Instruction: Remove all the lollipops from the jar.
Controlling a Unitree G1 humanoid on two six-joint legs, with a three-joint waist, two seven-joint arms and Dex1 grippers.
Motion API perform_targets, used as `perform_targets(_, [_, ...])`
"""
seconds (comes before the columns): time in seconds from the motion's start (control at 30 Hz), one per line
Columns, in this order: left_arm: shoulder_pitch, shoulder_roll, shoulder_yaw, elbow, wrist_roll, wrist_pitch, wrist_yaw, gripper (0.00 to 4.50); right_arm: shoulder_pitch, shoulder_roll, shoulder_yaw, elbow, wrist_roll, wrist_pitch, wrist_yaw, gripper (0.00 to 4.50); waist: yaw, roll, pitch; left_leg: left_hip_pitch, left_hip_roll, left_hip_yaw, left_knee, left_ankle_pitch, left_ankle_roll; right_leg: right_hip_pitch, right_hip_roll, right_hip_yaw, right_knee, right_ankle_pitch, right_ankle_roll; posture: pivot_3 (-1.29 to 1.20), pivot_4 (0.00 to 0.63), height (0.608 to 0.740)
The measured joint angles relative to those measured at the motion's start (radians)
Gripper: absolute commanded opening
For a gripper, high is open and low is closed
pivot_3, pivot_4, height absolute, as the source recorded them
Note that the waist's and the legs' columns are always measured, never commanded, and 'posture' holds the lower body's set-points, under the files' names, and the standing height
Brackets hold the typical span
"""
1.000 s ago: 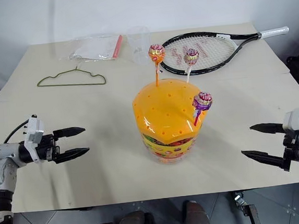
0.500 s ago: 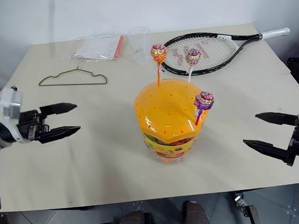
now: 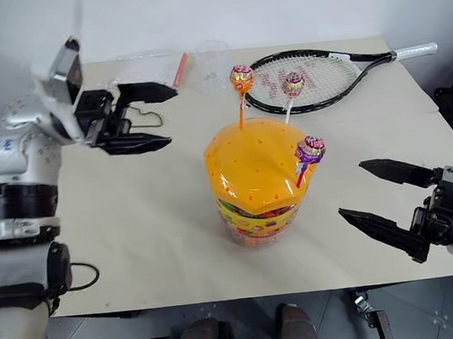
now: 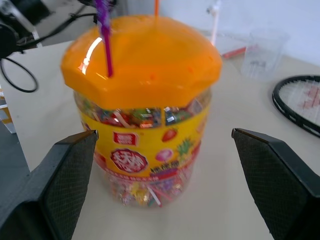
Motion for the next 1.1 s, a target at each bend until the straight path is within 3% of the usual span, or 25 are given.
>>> perform_targets(0.37, [-0.152, -0.152, -0.106, 0.197, 0.043, -0.049, -0.001, 4.5, -0.093, -0.033, -0.03, -0.071, 0.26, -0.022, -0.199, 4.48, 0.0, -0.001, 0.001, -0.007, 0.0, -0.002, 0.004, 0.0, 0.001, -0.004, 0.0, -0.001, 0.0, 0.001, 0.002, 0.0, 0.15, 0.74])
perform_targets(0.63, [-0.185, -0.173, -0.15, 0.219, 0.016, -0.054, -0.001, 4.5, -0.07, -0.05, -0.039, -0.115, 0.317, -0.031, -0.258, 4.48, 0.002, -0.001, 0.001, -0.009, -0.001, -0.004, 0.005, -0.001, 0.003, -0.004, -0.001, -0.002, -0.001, 0.002, 0.003, 0.0, 0.15, 0.74])
perform_targets(0.87, [-0.191, -0.171, -0.185, 0.203, -0.054, 0.007, -0.001, 4.5, 0.042, -0.054, -0.127, -0.145, 0.343, -0.03, -0.279, 4.48, 0.003, -0.001, 0.001, -0.009, -0.001, -0.008, 0.005, -0.001, 0.003, -0.003, -0.001, -0.002, -0.002, 0.002, 0.003, 0.0, 0.15, 0.74])
perform_targets(0.97, [-0.206, -0.171, -0.197, 0.195, -0.059, 0.021, -0.001, 3.87, 0.094, -0.046, -0.173, -0.161, 0.345, -0.03, -0.27, 4.5, 0.003, -0.002, 0.001, -0.009, -0.001, -0.01, 0.005, -0.001, 0.003, -0.003, -0.001, -0.002, -0.002, 0.002, 0.003, 0.0, 0.15, 0.74])
perform_targets(1.1, [-0.208, -0.185, -0.213, 0.175, -0.082, 0.018, -0.001, 2.65, 0.132, -0.038, -0.209, -0.166, 0.345, -0.035, -0.27, 4.5, 0.002, -0.002, 0.001, -0.009, -0.001, -0.012, 0.005, -0.001, 0.004, -0.003, -0.001, -0.001, -0.002, 0.002, 0.003, 0.0, 0.15, 0.74])
